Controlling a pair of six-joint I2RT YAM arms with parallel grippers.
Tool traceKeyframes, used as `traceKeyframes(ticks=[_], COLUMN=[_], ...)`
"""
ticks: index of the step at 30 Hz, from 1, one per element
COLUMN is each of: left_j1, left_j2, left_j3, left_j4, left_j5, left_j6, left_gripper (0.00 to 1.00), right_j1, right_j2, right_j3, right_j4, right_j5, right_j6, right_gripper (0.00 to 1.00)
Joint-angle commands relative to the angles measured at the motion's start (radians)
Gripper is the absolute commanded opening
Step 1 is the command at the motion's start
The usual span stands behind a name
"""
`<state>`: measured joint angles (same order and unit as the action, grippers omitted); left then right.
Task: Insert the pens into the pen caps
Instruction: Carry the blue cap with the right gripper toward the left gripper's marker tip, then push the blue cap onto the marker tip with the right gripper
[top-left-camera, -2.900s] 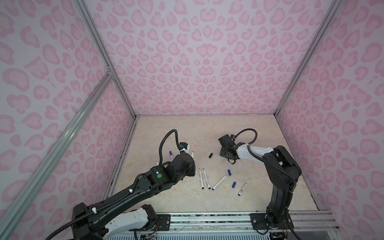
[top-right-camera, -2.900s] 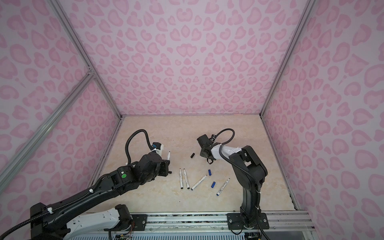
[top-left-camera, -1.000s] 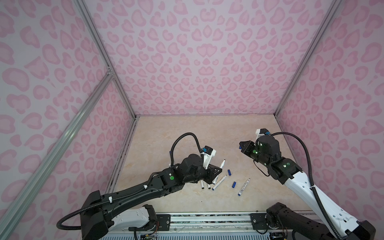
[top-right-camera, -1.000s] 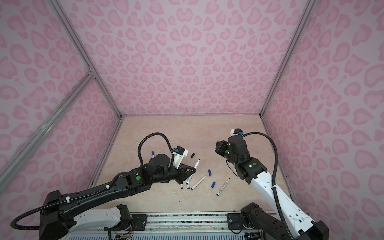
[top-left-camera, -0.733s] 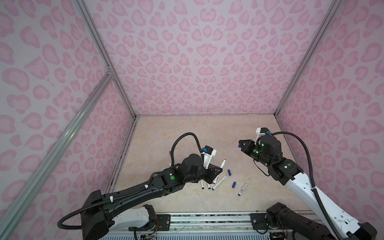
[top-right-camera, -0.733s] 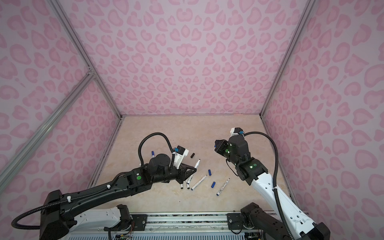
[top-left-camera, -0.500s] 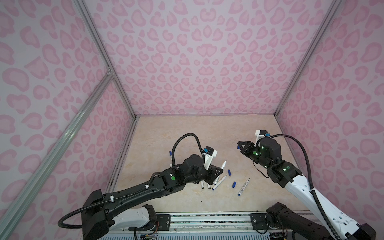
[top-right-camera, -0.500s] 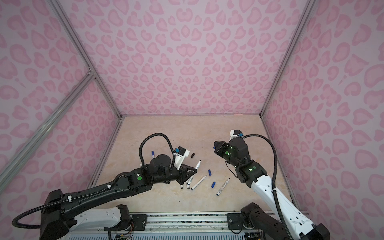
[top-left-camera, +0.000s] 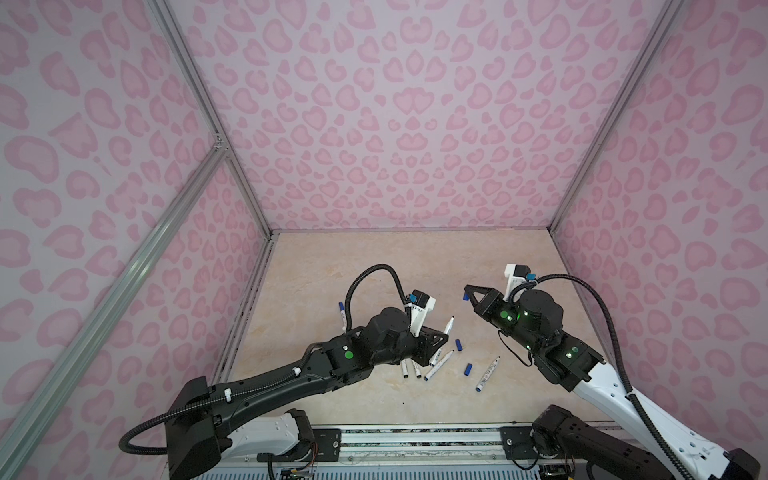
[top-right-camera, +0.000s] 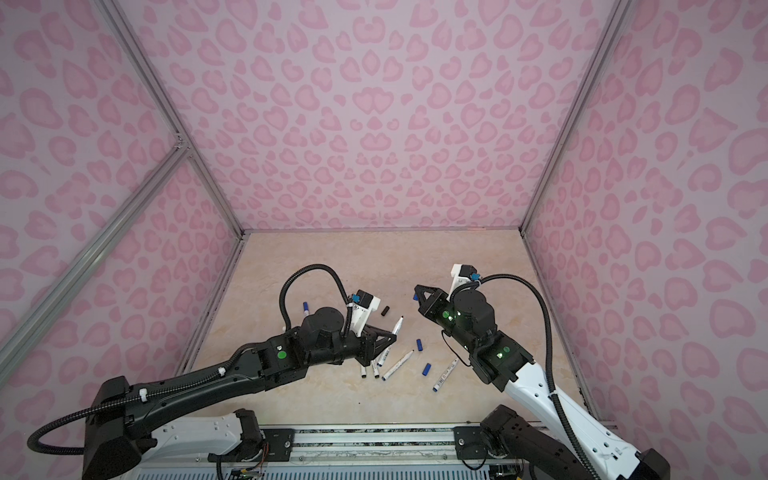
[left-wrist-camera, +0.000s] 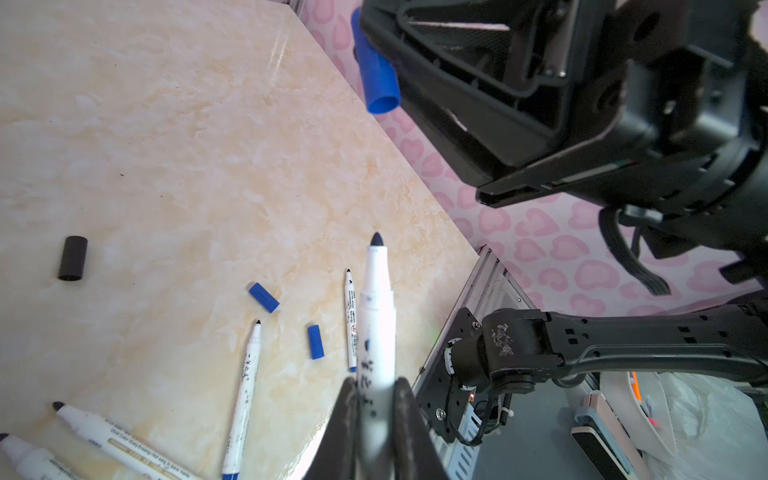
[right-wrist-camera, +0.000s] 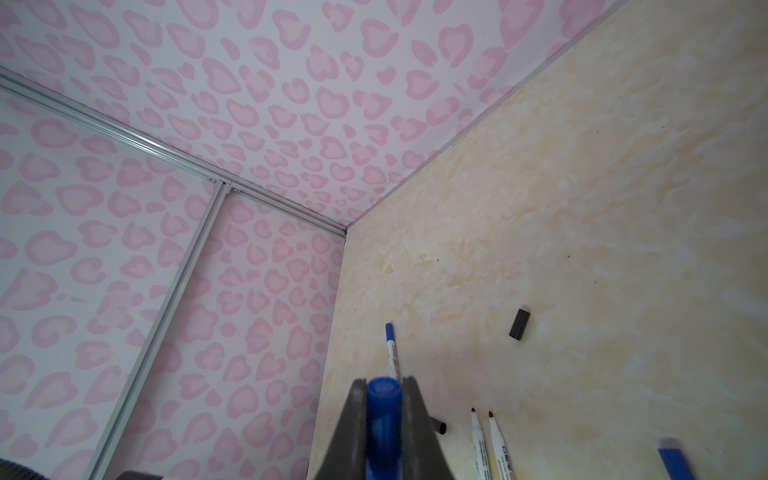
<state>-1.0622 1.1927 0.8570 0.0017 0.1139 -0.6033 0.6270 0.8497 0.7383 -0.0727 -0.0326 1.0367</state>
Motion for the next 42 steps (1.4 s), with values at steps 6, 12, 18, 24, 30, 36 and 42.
traceKeyframes(ticks=[6, 12, 18, 24, 30, 36, 42], left_j1=[0.001, 0.001, 0.002, 0.001, 0.001, 0.002, 0.003], left_j2=[0.014, 0.022, 0.015, 0.010, -0.011, -0.009, 0.007], left_j3=[0.033, 0.040, 0.036, 0.037, 0.022, 0.028, 0.041], left_j4=[0.028, 0.027, 0.028, 0.021, 0.020, 0.016, 0.015], left_j5=[-0.048, -0.040, -0.047, -0.064, -0.088, -0.093, -0.082], left_j6=[-0.004, -0.003, -0.002, 0.000, -0.004, -0.004, -0.001], left_gripper=[0.03, 0.03, 0.03, 0.03, 0.03, 0.03, 0.03], right_j1=[0.061, 0.085, 0.115, 0.147, 0.190, 0.221, 0.245], right_j2=[-0.003, 0.018, 0.043, 0.043, 0.031, 0.041, 0.038], right_j3=[-0.044, -0.026, -0.010, -0.013, -0.035, -0.035, -0.004], right_j4=[0.067, 0.074, 0.087, 0.088, 0.081, 0.099, 0.063], right_j5=[0.071, 0.088, 0.095, 0.106, 0.148, 0.156, 0.196], right_j6=[0.059, 0.055, 0.054, 0.060, 0.071, 0.077, 0.057], right_gripper=[0.05, 0.05, 0.05, 0.05, 0.05, 0.04, 0.04])
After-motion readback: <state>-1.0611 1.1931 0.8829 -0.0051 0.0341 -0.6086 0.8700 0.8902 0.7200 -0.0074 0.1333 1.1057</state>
